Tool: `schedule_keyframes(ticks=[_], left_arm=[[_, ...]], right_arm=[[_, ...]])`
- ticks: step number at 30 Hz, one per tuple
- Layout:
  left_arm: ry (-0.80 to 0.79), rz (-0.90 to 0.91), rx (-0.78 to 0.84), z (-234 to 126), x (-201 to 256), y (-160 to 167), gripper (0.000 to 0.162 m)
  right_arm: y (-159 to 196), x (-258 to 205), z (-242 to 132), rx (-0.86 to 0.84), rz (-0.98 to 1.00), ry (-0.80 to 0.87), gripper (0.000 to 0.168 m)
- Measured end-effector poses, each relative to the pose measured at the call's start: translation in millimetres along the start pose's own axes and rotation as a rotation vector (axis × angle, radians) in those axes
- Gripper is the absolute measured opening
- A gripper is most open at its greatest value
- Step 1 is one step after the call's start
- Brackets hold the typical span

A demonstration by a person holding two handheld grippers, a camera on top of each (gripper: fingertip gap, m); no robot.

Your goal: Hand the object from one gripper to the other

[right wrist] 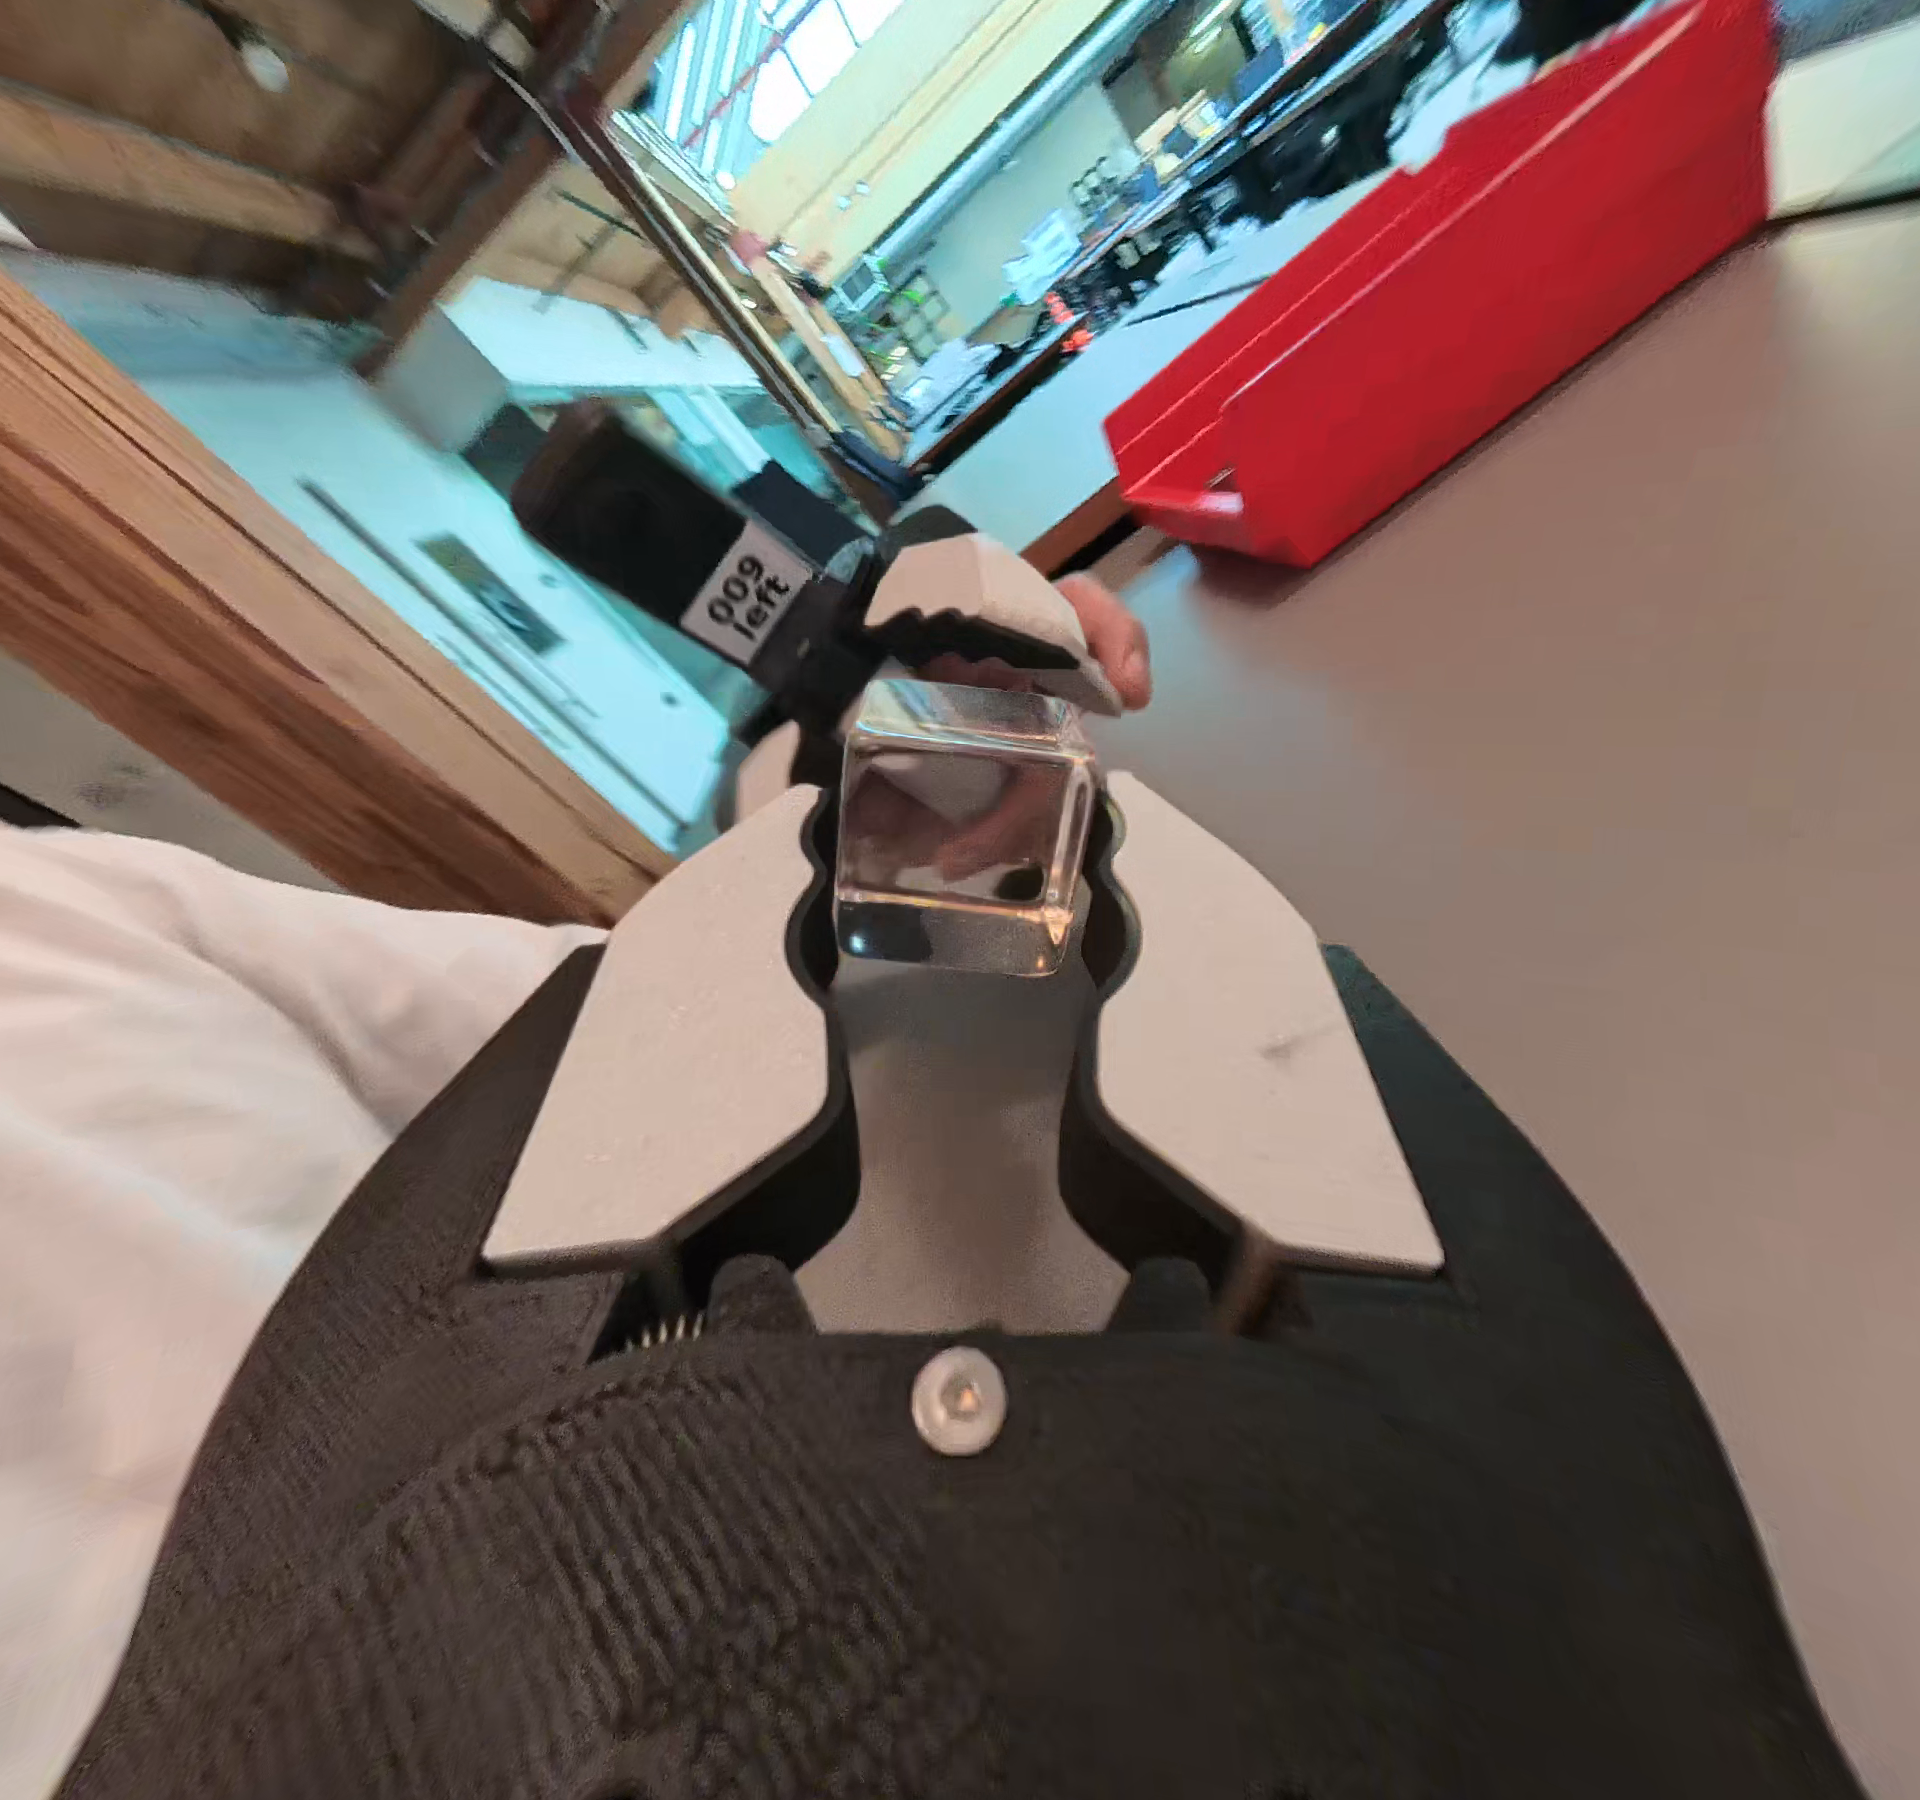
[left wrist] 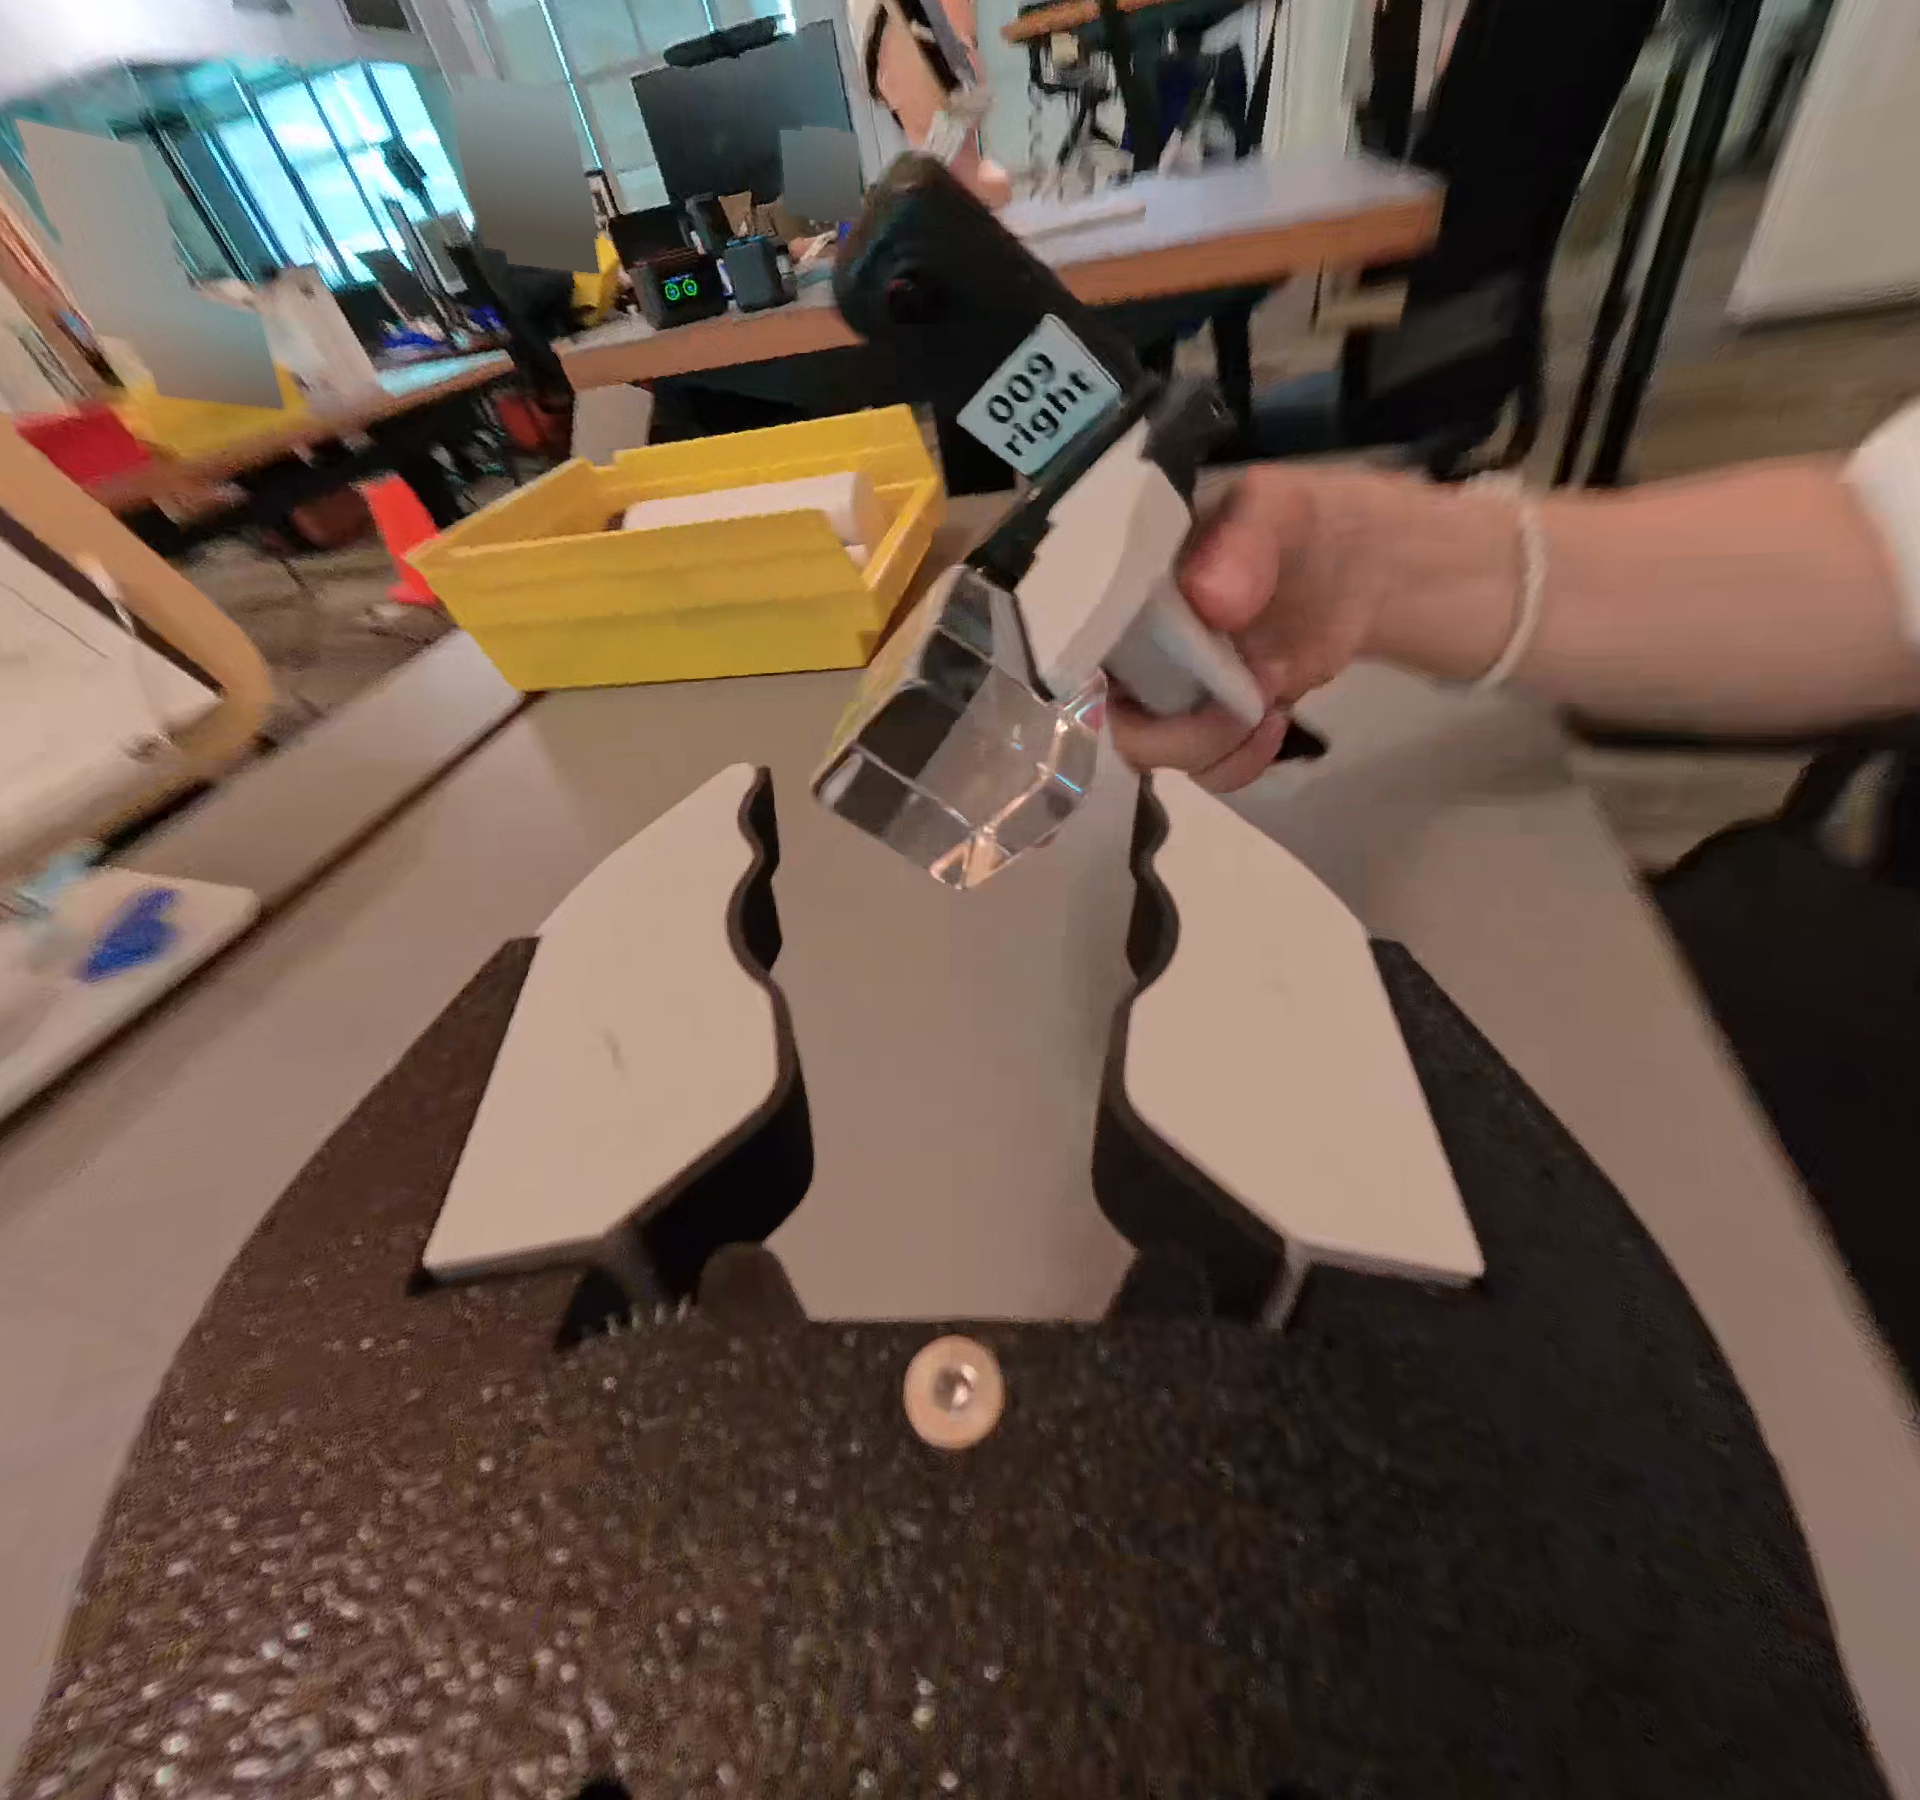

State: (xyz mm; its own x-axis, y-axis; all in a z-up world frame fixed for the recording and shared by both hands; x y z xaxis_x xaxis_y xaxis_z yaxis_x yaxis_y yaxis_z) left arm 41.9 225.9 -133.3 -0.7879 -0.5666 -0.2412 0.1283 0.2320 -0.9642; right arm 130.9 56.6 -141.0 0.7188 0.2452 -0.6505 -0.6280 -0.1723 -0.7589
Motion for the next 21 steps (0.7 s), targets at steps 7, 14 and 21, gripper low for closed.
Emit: schedule_keyframes(ticks=[7,14,21], left_arm=[[0.118,-0.544,0.167,-6,-20,1,0.060],[0.186,-0.447,0.175,1,-9,1,0.042],[0.163,-0.387,0.195,0,-10,5,0.040]], right_arm=[[-8,-18,-8,-0.040,-0.438,0.156,0.045],[-2,-27,2,-0.073,-0.529,0.126,0.046],[2,-27,4,-0.076,-0.553,0.168,0.045]])
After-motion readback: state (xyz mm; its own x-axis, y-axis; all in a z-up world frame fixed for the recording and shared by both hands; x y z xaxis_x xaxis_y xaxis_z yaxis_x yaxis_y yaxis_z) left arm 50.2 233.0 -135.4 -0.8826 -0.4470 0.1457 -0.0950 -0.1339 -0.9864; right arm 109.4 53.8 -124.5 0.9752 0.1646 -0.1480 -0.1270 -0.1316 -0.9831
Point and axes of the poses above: each gripper's, where its closed fingertips meet, z out along the fingers, y out of its underside, x = y × z across the jaws, the point moved 10 cm from there along -z, back along the fingers, and after that the axes turned 3 degrees about z, right-handed, at the moved point
